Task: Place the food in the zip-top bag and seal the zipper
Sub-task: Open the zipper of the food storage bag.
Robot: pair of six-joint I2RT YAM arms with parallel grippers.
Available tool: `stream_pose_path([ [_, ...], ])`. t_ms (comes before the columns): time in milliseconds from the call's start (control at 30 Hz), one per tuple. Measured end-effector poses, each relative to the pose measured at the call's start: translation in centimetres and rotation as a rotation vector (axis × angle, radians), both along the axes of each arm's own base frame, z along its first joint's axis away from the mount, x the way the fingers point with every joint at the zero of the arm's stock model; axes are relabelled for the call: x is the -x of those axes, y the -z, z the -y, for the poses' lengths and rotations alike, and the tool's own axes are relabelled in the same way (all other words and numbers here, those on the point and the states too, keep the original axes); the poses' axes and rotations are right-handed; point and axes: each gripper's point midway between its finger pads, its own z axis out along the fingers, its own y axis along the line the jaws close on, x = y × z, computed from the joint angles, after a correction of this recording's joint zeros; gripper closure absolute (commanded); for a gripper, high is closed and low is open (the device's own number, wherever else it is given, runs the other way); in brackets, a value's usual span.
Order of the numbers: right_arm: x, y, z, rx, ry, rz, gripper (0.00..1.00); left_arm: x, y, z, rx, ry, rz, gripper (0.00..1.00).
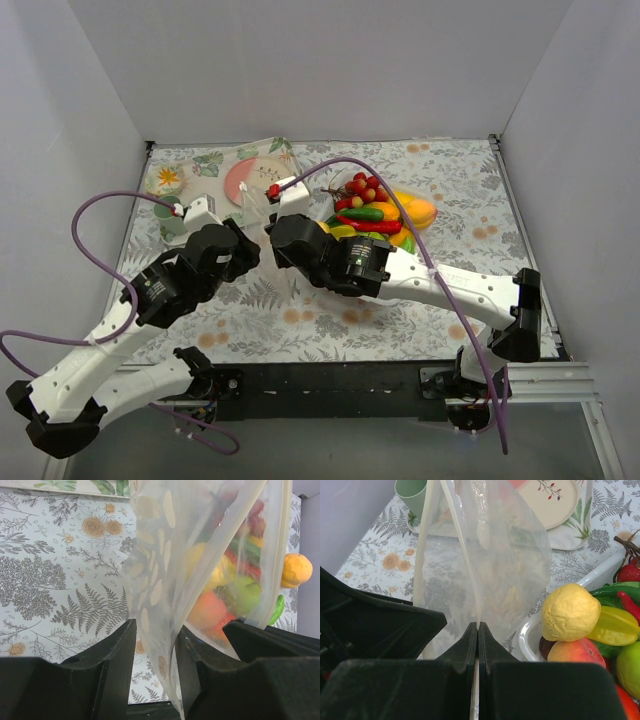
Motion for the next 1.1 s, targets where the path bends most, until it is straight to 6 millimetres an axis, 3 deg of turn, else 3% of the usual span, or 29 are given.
stream_pose_path([
  [33,0.0,0.1,0.0,0.001,0.0,-0.001,0.99,0.0,-0.1,0.0,0.003,-0.001,0.005,0.85],
  [67,0.0,0.2,-0.1,0.003,0.0,-0.002,0.99,-0.1,-0.2,0.0,0.007,-0.001,0.01,0.97],
  [100,0.0,0.3,-0.1,0.005,0.0,-0.002,0.99,-0.2,-0.3,0.1,0.014,-0.004,0.018,1.0],
  [233,-1.1,0.9,0.3,0.018,0.013,-0.019,0.99,-0.5,0.0,-1.4,-0.052,-0.065,0.023,1.0],
  [433,-6.5,3.5,4.0,0.048,0.092,-0.064,0.99,-1.1,0.3,-4.9,-0.252,-0.201,-0.008,1.0],
  [500,-6.9,3.9,4.1,0.048,0.079,-0.081,0.99,-1.3,0.5,-5.4,-0.317,-0.222,-0.026,1.0],
  [600,-6.1,4.1,2.7,0.023,0.015,-0.103,0.98,-2.1,1.0,-5.8,-0.446,-0.246,-0.067,1.0],
  [767,-5.2,7.2,0.6,0.023,-0.097,-0.159,0.82,-3.1,3.2,-4.7,-0.575,-0.187,-0.135,1.0],
  [900,-5.6,9.3,0.4,0.057,-0.128,-0.192,0.5,-3.7,4.0,-3.5,-0.578,-0.13,-0.138,1.0],
  [1000,-5.9,9.1,0.5,0.059,-0.139,-0.183,0.37,-4.4,4.2,-2.9,-0.575,-0.111,-0.133,1.0],
  [1100,-5.9,7.9,0.9,0.042,-0.145,-0.155,0.34,-5.1,4.5,-2.3,-0.563,-0.091,-0.131,1.0],
])
